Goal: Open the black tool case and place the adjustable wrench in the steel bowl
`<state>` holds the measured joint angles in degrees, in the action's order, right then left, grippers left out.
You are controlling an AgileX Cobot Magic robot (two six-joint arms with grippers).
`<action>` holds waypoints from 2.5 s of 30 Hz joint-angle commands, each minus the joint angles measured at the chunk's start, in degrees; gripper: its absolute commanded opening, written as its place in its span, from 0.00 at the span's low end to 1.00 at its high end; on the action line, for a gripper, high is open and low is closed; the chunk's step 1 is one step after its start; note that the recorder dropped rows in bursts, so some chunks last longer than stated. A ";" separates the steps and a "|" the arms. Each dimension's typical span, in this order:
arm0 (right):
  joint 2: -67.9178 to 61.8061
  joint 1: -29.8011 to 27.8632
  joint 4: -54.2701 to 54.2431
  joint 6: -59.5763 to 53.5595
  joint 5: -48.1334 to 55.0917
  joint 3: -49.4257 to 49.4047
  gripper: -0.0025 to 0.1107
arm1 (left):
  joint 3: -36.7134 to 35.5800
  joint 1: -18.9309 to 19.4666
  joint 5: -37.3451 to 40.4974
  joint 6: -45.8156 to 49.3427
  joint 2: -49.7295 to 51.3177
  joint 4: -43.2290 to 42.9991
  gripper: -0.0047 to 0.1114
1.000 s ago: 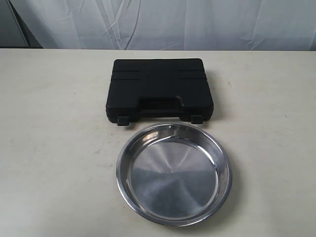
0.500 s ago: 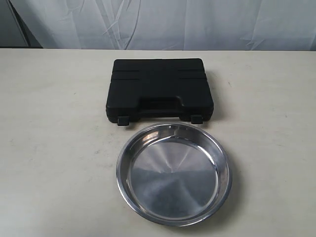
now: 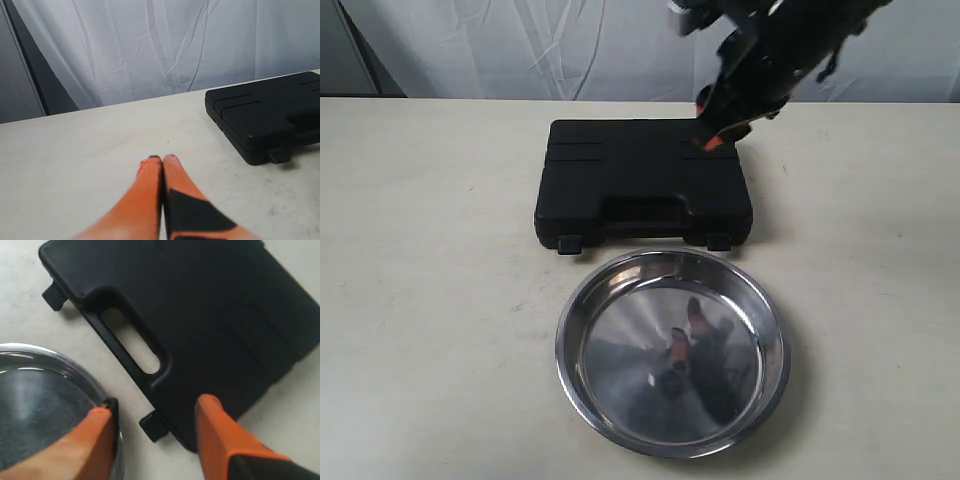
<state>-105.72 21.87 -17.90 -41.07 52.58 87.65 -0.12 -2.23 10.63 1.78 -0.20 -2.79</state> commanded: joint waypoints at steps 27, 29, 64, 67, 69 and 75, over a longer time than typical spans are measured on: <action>-23.85 13.56 18.88 1.01 2.48 13.31 0.30 | 0.12 -0.21 -0.39 -0.06 0.20 0.12 0.04; -23.85 13.56 18.88 1.01 2.23 13.31 0.05 | 0.12 -0.21 -0.39 -0.06 0.20 0.12 0.04; -25.87 13.56 18.82 2.45 -0.01 13.20 0.20 | 0.12 -0.21 -0.27 -0.06 0.20 0.12 0.04; -25.87 13.56 18.82 2.45 0.38 13.20 0.07 | 0.12 -0.21 -0.27 -0.06 0.20 0.12 0.04; -25.87 13.56 18.82 2.45 1.08 13.20 0.11 | 0.12 -0.21 -0.27 -0.06 0.20 0.12 0.04; -25.87 13.56 18.82 2.45 2.64 13.20 0.19 | 0.12 -0.21 -0.27 -0.06 0.20 0.12 0.04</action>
<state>-131.99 35.55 1.11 -39.42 53.21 100.73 -0.12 -2.23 10.63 1.78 -0.20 -2.79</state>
